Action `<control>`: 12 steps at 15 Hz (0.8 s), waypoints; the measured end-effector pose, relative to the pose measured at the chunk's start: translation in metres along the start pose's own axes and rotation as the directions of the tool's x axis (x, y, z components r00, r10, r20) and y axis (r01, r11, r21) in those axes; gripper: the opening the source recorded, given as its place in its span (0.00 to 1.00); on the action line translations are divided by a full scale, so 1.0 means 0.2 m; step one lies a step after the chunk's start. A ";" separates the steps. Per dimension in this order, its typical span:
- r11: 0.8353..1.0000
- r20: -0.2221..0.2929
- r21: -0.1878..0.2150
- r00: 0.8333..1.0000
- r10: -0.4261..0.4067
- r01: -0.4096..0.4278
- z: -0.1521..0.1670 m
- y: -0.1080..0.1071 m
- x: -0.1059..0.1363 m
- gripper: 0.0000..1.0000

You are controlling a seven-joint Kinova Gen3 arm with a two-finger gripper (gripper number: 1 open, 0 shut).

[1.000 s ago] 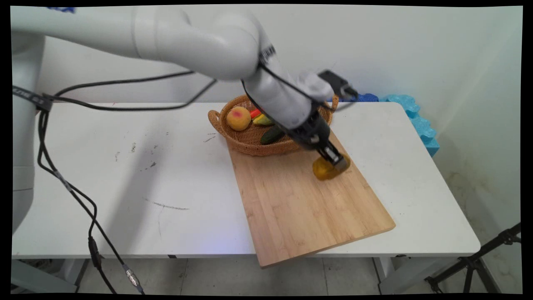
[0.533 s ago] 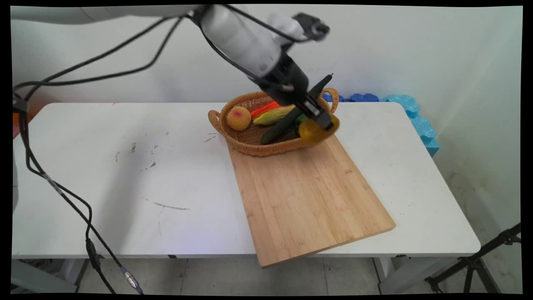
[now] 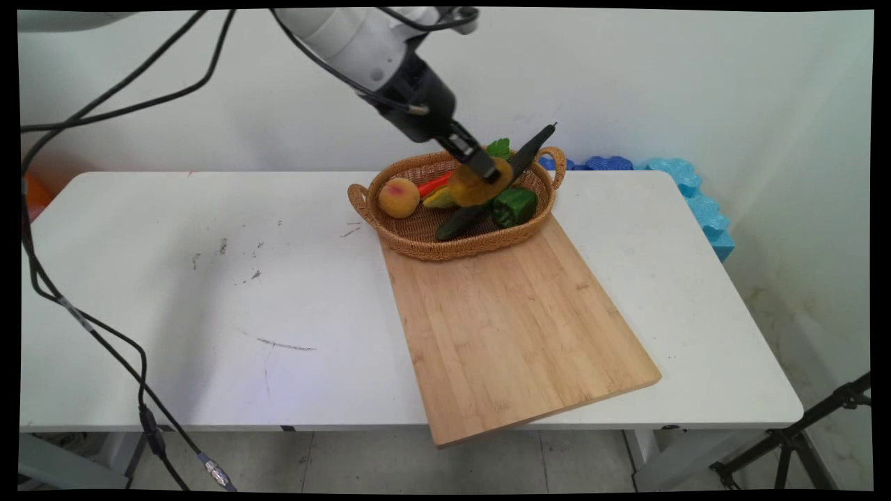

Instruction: Place the picked object in the vegetable basket

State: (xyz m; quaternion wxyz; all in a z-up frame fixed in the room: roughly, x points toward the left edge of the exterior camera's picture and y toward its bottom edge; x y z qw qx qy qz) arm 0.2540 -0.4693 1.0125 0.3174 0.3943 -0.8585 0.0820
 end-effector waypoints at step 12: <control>0.993 0.119 0.115 0.992 -0.053 0.039 0.21 -0.37 -0.24 0.00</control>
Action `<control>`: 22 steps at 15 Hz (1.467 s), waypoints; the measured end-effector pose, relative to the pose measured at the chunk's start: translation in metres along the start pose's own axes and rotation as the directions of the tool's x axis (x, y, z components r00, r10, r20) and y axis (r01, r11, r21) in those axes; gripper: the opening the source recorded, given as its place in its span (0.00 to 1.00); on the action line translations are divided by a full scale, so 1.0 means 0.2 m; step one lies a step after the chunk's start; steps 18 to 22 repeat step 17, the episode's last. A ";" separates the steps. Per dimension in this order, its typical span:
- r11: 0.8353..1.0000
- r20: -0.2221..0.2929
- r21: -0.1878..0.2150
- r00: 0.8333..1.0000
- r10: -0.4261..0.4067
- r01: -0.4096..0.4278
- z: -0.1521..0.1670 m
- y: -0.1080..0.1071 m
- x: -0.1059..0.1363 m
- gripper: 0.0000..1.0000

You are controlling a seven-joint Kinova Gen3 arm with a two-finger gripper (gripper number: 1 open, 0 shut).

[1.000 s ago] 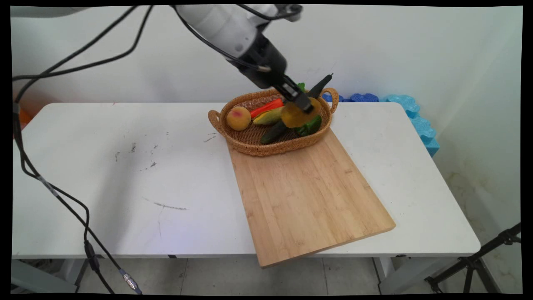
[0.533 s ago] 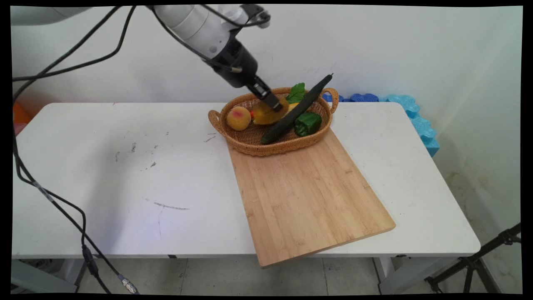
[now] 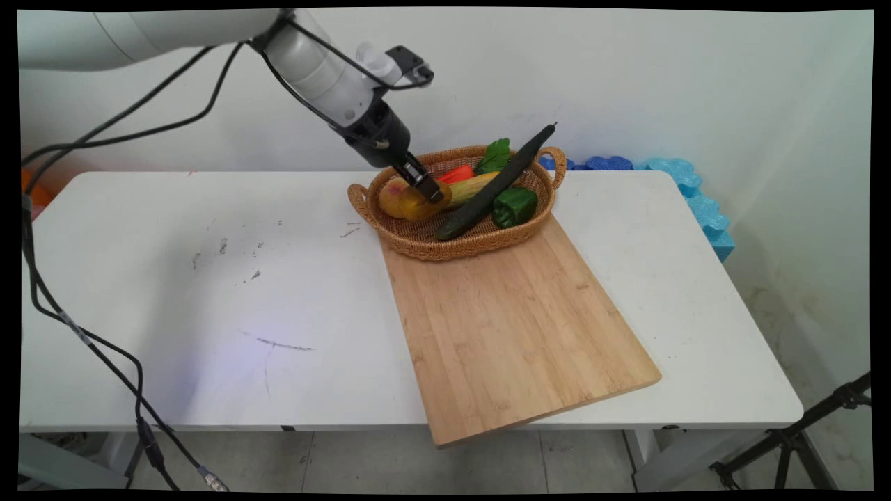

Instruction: Place the picked object in the vegetable basket

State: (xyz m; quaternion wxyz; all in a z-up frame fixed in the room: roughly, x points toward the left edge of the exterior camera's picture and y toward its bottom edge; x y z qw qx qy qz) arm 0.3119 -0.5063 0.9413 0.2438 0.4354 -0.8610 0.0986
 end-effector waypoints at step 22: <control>1.000 0.018 0.017 1.000 -0.024 0.024 0.26 -0.11 -0.06 1.00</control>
